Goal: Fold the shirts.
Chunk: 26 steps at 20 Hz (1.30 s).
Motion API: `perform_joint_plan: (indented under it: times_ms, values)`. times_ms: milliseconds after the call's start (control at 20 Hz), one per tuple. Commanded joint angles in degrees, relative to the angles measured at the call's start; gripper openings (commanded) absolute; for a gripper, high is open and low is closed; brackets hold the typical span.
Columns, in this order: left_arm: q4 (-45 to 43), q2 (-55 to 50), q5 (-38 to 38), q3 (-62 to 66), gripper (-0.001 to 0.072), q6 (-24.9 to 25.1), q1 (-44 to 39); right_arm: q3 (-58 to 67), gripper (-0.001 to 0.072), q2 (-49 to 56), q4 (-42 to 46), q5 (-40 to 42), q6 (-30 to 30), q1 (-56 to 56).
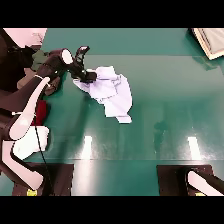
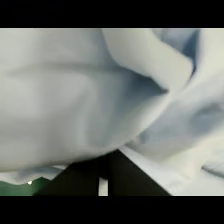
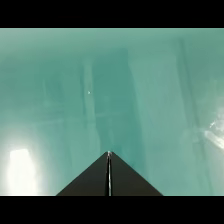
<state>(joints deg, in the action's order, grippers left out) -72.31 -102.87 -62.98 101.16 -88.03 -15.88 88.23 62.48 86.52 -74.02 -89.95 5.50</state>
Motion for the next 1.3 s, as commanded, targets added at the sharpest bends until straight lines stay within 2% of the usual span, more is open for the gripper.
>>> perform_joint_plan:
  times_ms: [0,150,250,400,600,700,800,850,900,950,1100,1250]
  values:
    - [9.53,1.92,-3.54,11.47,0.0025,5.18,-0.50,3.21,0.0016,-0.17,0.00,1.07,0.02,-0.02]
    - [21.86,9.14,-2.03,22.69,0.0025,13.09,-2.99,10.80,0.0016,-0.17,0.00,2.84,0.00,-0.02]
    - [29.77,16.96,2.05,21.68,0.0026,18.05,-5.42,15.54,0.0016,-0.17,-0.02,3.43,0.00,-0.04]
    - [33.46,25.44,3.28,20.11,0.0026,21.05,-9.33,21.86,0.0016,-0.17,-0.02,3.50,-0.02,-0.04]
    - [31.54,29.38,0.46,20.06,0.0026,21.35,-10.67,25.81,0.0016,-0.17,-0.07,2.10,-0.02,-0.04]
    - [22.47,29.49,-4.96,17.40,0.0026,16.96,-10.69,24.94,0.0017,-0.15,-1.62,-2.01,-0.02,-0.02]
    - [15.04,29.46,-8.11,9.07,0.0026,12.09,-10.69,21.11,0.0030,-0.17,-4.76,-6.10,0.00,-0.04]
    - [12.59,29.46,-8.15,3.52,0.0025,10.99,-10.67,18.38,0.0150,-0.17,-7.32,-8.02,0.00,-0.04]
    - [10.60,29.42,-7.32,-1.90,0.0026,9.97,-10.67,14.75,0.0364,-0.17,-10.10,-10.14,0.00,-0.04]
    - [8.28,29.42,-5.60,-7.80,0.0026,9.44,-10.67,10.40,0.0490,-0.15,-12.85,-11.96,0.00,-0.04]
    - [4.11,29.42,-0.07,-21.53,0.0026,5.31,-9.57,-5.44,0.0494,-0.17,-20.87,-15.04,0.66,-0.15]
    - [4.13,29.42,0.22,-26.93,0.0026,3.85,-6.19,-25.05,0.0493,-0.17,-29.88,-12.70,2.69,-0.81]
